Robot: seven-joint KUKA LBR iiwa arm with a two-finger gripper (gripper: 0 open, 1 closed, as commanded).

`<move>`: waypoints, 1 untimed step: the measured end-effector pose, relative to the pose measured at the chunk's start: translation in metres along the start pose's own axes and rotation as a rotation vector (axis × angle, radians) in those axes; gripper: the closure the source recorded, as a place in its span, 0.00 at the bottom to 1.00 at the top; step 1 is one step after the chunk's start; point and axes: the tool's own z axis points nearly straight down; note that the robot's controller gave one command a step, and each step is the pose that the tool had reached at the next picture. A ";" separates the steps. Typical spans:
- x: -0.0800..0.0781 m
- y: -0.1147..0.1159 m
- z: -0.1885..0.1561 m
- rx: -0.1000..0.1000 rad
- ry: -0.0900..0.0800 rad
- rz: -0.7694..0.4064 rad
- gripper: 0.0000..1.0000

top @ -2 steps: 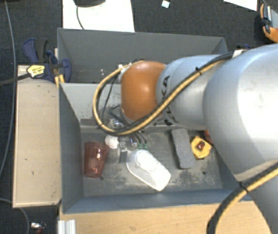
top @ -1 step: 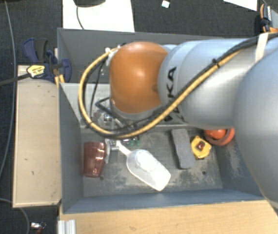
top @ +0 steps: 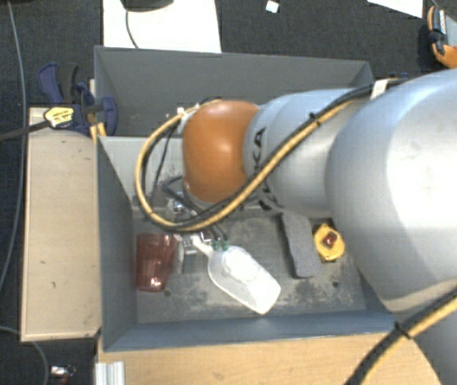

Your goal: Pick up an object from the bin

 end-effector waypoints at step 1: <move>0.052 0.041 -0.032 -0.013 -0.013 -0.053 0.00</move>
Offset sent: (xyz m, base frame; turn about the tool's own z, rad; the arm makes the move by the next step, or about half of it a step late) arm 0.0108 0.0104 0.1430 0.0215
